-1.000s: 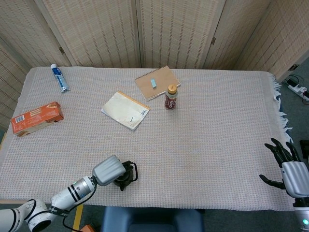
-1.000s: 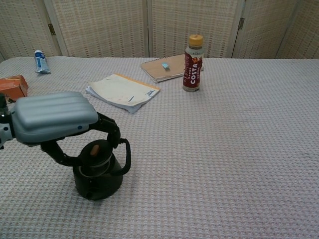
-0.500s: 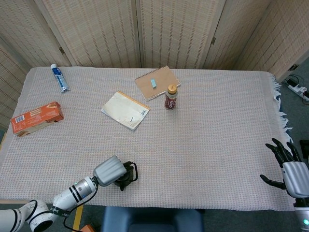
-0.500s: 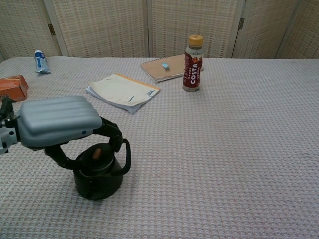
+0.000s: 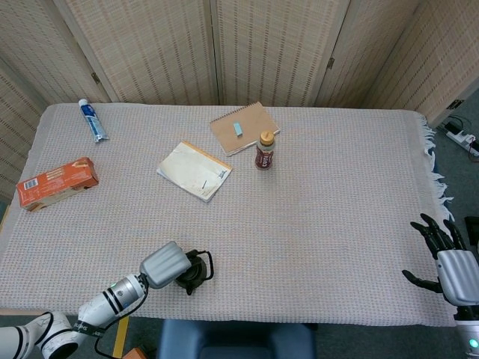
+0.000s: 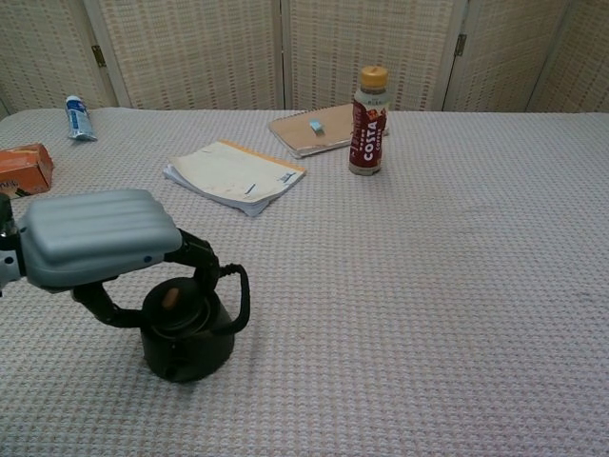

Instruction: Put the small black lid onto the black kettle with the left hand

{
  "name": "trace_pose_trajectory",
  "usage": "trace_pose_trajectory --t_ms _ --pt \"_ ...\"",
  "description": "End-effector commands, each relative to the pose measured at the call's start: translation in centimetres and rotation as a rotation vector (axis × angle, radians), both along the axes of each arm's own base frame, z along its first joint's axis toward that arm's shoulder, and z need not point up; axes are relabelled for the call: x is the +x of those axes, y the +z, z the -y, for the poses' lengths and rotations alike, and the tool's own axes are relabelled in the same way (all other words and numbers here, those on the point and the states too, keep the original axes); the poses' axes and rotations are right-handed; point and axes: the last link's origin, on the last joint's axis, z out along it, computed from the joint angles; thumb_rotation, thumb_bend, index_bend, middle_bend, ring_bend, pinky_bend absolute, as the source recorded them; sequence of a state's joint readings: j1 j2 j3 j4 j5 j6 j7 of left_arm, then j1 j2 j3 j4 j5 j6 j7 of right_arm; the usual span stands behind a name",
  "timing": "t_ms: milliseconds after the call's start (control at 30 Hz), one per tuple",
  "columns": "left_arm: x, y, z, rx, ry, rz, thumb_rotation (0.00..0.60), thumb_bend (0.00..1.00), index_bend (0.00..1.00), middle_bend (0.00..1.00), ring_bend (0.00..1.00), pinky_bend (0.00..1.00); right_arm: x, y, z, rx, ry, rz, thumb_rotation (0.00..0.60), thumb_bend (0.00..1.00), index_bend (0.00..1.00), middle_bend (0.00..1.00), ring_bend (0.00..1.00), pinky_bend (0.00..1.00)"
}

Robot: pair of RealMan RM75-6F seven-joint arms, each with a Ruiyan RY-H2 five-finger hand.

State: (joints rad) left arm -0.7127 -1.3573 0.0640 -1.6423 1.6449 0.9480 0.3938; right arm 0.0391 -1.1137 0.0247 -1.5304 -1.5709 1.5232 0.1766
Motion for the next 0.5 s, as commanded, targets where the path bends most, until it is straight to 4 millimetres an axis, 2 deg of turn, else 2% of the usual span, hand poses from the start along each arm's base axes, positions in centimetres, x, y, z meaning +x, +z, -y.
trace_pose_trajectory --t_ms 33,500 --pt "0.0 0.05 0.04 -0.002 0.005 0.0 0.6 0.24 0.4 0.44 0.83 0.9 0.04 0.0 0.0 0.0 0.001 0.0 0.6 0.0 0.14 0.09 0.2 0.0" --pt "0.5 0.1 0.09 -0.004 0.008 0.014 0.6 0.24 0.25 0.35 0.83 0.9 0.02 0.06 -0.01 -0.001 0.001 0.001 0.6 0.0 0.14 0.09 0.2 0.0"
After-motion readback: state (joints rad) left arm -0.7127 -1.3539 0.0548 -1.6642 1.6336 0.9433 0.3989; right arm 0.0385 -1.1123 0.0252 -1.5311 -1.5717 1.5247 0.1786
